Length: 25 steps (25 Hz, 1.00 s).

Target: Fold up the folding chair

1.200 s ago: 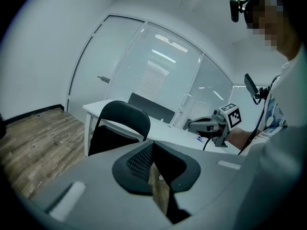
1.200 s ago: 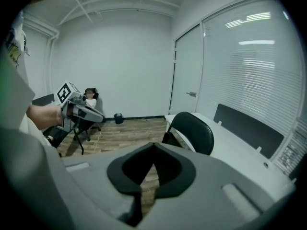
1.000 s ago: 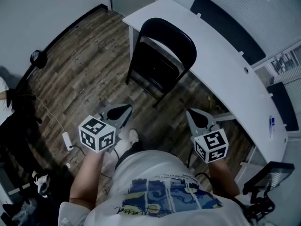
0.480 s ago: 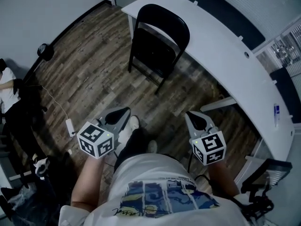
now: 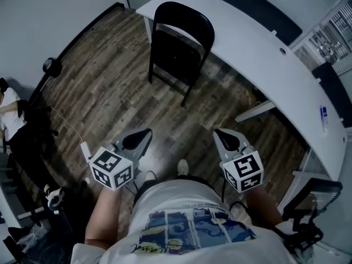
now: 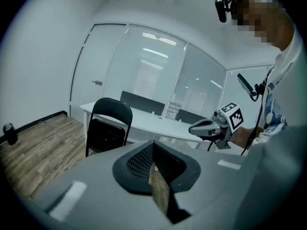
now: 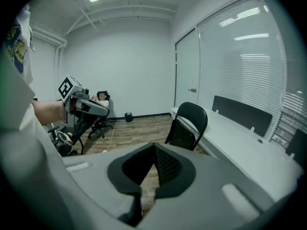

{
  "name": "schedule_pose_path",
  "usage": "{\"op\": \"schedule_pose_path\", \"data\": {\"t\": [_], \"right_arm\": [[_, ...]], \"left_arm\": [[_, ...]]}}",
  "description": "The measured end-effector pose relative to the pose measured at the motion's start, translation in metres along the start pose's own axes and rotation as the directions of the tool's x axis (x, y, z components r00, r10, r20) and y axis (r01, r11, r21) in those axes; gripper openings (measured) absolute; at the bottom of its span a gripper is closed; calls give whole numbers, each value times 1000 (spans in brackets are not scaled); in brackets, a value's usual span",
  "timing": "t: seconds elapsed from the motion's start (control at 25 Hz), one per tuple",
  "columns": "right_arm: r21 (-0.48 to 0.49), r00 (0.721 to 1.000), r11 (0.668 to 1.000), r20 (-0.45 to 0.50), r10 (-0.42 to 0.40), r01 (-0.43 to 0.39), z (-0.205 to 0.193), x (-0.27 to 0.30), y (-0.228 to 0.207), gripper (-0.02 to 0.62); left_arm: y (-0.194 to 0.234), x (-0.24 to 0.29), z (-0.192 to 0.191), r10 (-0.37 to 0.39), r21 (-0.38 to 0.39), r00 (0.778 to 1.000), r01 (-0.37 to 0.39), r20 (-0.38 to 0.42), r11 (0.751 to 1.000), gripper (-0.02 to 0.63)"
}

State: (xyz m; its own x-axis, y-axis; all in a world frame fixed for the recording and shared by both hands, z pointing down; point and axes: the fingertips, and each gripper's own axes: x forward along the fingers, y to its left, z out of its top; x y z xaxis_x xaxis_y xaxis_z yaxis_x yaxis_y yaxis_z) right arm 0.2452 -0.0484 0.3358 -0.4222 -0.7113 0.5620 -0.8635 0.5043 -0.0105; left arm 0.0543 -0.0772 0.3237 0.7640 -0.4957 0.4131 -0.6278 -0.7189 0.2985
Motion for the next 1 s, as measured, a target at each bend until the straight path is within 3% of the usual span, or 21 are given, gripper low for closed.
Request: {"op": "schedule_pose_path", "data": {"t": [0.16, 0.56, 1.0], "right_arm": [[-7, 1000, 1000, 11, -22, 22, 9, -9, 36, 3], [-5, 998, 998, 22, -56, 56, 25, -11, 173, 3], [41, 993, 992, 3, -118, 117, 8, -35, 258, 3]], "left_arm": [[-5, -33, 4, -34, 15, 999, 34, 31, 999, 2], [25, -162, -44, -60, 4, 998, 60, 25, 998, 2], [15, -218, -74, -177, 34, 984, 176, 11, 984, 2]]}}
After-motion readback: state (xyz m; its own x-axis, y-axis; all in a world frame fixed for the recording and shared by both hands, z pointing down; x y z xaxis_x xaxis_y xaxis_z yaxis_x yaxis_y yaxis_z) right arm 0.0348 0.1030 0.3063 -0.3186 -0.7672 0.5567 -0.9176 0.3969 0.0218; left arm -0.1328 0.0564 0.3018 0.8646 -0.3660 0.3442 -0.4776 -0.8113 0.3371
